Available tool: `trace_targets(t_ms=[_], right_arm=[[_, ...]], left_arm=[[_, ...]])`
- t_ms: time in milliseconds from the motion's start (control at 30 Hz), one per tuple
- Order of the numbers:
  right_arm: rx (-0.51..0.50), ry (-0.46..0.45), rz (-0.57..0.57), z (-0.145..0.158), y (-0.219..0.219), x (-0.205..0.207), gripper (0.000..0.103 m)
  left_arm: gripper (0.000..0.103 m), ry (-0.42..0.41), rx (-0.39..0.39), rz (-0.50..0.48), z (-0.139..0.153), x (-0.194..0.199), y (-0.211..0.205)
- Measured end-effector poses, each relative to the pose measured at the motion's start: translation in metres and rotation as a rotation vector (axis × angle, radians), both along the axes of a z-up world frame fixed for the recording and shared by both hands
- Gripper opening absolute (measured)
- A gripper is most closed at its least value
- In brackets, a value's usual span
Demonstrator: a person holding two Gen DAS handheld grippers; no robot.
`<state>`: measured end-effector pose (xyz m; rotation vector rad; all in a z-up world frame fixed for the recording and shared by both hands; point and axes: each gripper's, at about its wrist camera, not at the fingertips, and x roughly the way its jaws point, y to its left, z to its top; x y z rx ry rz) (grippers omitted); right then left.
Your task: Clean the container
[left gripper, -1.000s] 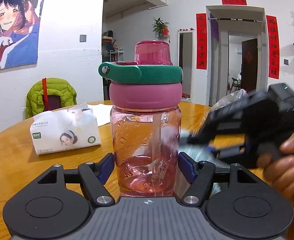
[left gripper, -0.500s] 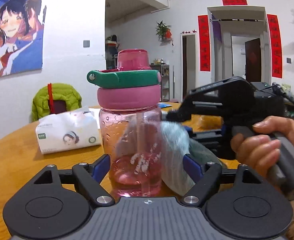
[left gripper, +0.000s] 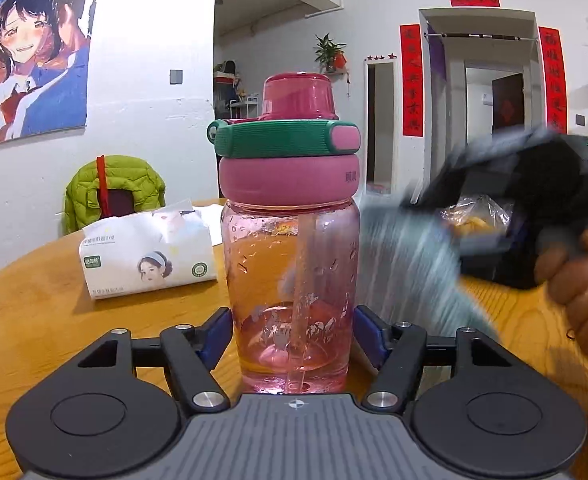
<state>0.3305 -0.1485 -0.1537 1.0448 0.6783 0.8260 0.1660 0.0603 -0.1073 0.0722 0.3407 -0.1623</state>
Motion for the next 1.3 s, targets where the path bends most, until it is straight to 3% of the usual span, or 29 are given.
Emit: trace_targets(t_ms=[133, 167, 267, 400, 533, 567, 667, 733, 833, 933, 1000, 1067, 1133, 1233, 1300], right_arm=[[0.378, -0.085, 0.067, 0.002, -0.018, -0.006, 0.012], [0.384, -0.074, 0.078, 0.0, -0.015, -0.006, 0.012], [0.27, 0.067, 0.124, -0.018, 0.008, 0.003, 0.013], [0.005, 0.209, 0.119, -0.031, 0.019, 0.013, 0.013], [-0.073, 0.214, 0.118, -0.03, 0.023, 0.015, 0.013], [-0.057, 0.192, 0.108, -0.027, 0.021, 0.014, 0.013], [0.22, 0.042, 0.133, -0.012, 0.01, 0.01, 0.013], [0.326, -0.003, 0.161, -0.008, 0.008, 0.007, 0.013], [0.304, 0.12, 0.17, -0.026, 0.02, 0.014, 0.01], [0.066, 0.287, 0.12, -0.043, 0.024, 0.024, 0.013], [0.004, 0.319, 0.103, -0.048, 0.026, 0.027, 0.013], [-0.036, 0.272, 0.093, -0.038, 0.027, 0.025, 0.013], [-0.062, 0.165, 0.026, -0.022, 0.024, 0.019, 0.013], [-0.007, 0.025, -0.051, -0.003, 0.013, 0.019, 0.013], [0.09, 0.019, -0.084, -0.003, 0.01, 0.027, 0.014]], left_arm=[[0.063, -0.001, 0.005, -0.018, -0.001, 0.0, -0.002], [0.063, -0.001, 0.006, -0.025, -0.001, 0.0, -0.003], [0.064, -0.001, 0.001, -0.004, -0.001, 0.001, -0.002], [0.063, 0.002, 0.009, 0.021, -0.002, 0.003, 0.001], [0.063, 0.0, 0.024, 0.024, -0.002, 0.002, -0.001], [0.063, 0.0, 0.025, 0.024, -0.002, 0.002, -0.001], [0.063, 0.001, 0.026, 0.018, -0.002, 0.001, -0.001], [0.063, 0.0, 0.029, 0.006, -0.002, 0.001, -0.002], [0.063, 0.0, 0.025, 0.013, -0.002, 0.001, -0.001], [0.062, -0.004, 0.034, 0.002, -0.002, -0.001, -0.002], [0.062, -0.004, 0.037, 0.004, -0.001, -0.001, -0.003], [0.063, -0.001, 0.011, 0.004, -0.001, -0.001, 0.0], [0.074, -0.011, 0.006, 0.025, 0.002, -0.005, -0.002], [0.077, -0.057, 0.061, 0.077, 0.007, -0.016, -0.016], [0.077, -0.077, 0.096, 0.087, 0.008, -0.021, -0.025]])
